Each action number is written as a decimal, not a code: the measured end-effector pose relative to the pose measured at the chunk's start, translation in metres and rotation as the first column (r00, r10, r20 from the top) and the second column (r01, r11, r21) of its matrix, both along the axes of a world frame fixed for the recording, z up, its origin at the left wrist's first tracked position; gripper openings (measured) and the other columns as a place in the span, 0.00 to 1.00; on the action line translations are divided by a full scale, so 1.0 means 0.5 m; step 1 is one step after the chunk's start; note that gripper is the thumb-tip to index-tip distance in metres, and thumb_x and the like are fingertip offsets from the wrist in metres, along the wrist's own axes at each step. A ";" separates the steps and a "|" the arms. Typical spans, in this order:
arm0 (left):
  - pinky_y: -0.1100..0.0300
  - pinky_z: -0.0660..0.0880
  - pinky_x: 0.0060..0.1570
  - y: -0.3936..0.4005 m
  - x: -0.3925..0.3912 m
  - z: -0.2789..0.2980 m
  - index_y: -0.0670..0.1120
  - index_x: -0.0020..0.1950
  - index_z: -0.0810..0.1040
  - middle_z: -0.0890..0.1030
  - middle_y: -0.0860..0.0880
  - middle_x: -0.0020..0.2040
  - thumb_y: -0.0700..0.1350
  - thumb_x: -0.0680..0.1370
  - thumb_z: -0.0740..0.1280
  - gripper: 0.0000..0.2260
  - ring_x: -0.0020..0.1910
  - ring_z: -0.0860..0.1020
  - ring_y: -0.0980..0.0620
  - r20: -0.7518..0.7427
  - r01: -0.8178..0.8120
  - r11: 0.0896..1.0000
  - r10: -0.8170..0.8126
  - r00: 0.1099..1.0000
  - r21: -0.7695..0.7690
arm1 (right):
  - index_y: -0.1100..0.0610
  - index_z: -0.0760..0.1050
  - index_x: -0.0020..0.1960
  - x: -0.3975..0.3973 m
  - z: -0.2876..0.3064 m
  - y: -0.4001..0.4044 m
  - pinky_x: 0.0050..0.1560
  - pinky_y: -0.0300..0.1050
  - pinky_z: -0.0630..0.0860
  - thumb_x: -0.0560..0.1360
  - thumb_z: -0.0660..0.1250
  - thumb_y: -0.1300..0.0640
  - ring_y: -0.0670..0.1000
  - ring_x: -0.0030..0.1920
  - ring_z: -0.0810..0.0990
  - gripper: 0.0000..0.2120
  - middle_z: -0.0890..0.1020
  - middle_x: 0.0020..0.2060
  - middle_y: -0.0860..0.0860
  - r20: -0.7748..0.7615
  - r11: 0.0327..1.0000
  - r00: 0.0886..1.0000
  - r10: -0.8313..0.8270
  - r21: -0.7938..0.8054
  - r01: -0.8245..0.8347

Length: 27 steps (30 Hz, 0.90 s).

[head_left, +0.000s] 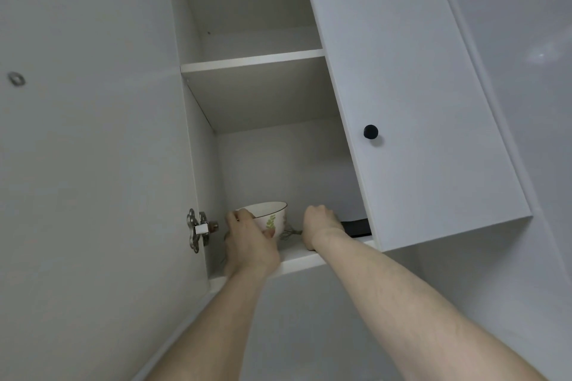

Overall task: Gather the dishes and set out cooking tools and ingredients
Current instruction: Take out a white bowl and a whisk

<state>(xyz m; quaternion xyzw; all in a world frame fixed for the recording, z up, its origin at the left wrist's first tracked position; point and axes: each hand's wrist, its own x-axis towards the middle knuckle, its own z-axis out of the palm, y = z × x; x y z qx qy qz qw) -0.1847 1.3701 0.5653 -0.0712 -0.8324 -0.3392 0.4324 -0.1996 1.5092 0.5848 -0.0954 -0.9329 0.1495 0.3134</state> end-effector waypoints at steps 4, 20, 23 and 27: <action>0.46 0.73 0.48 0.000 0.006 -0.001 0.44 0.60 0.69 0.68 0.45 0.62 0.46 0.79 0.69 0.14 0.60 0.75 0.37 -0.025 -0.018 1.000 0.018 1.000 0.010 | 0.63 0.73 0.69 0.009 -0.002 0.001 0.62 0.50 0.77 0.79 0.63 0.65 0.60 0.65 0.77 0.19 0.72 0.67 0.62 0.023 0.997 0.999 -0.025 -0.071 0.027; 0.46 0.75 0.46 0.000 0.020 -0.002 0.45 0.58 0.70 0.68 0.46 0.61 0.48 0.79 0.69 0.13 0.57 0.76 0.38 -0.119 -0.001 1.000 0.005 0.993 0.031 | 0.57 0.74 0.68 0.087 -0.002 -0.012 0.49 0.45 0.76 0.78 0.57 0.59 0.60 0.55 0.80 0.20 0.81 0.61 0.56 -0.140 0.842 0.982 0.124 -0.508 -0.179; 0.46 0.75 0.47 0.000 0.022 -0.006 0.45 0.57 0.70 0.68 0.46 0.61 0.46 0.78 0.70 0.13 0.56 0.76 0.37 -0.140 0.012 0.999 -0.006 0.990 0.040 | 0.56 0.72 0.64 0.097 -0.013 -0.017 0.53 0.48 0.77 0.77 0.57 0.57 0.60 0.58 0.80 0.16 0.81 0.60 0.56 -0.197 0.839 0.978 0.070 -0.519 -0.164; 0.47 0.74 0.48 0.002 0.026 -0.010 0.44 0.55 0.70 0.70 0.45 0.60 0.43 0.77 0.72 0.13 0.53 0.77 0.37 -0.199 0.069 0.997 -0.060 0.978 0.041 | 0.58 0.70 0.62 0.105 -0.024 -0.016 0.48 0.49 0.71 0.83 0.52 0.53 0.61 0.58 0.79 0.14 0.80 0.59 0.58 -0.257 0.837 0.965 0.051 -0.516 -0.182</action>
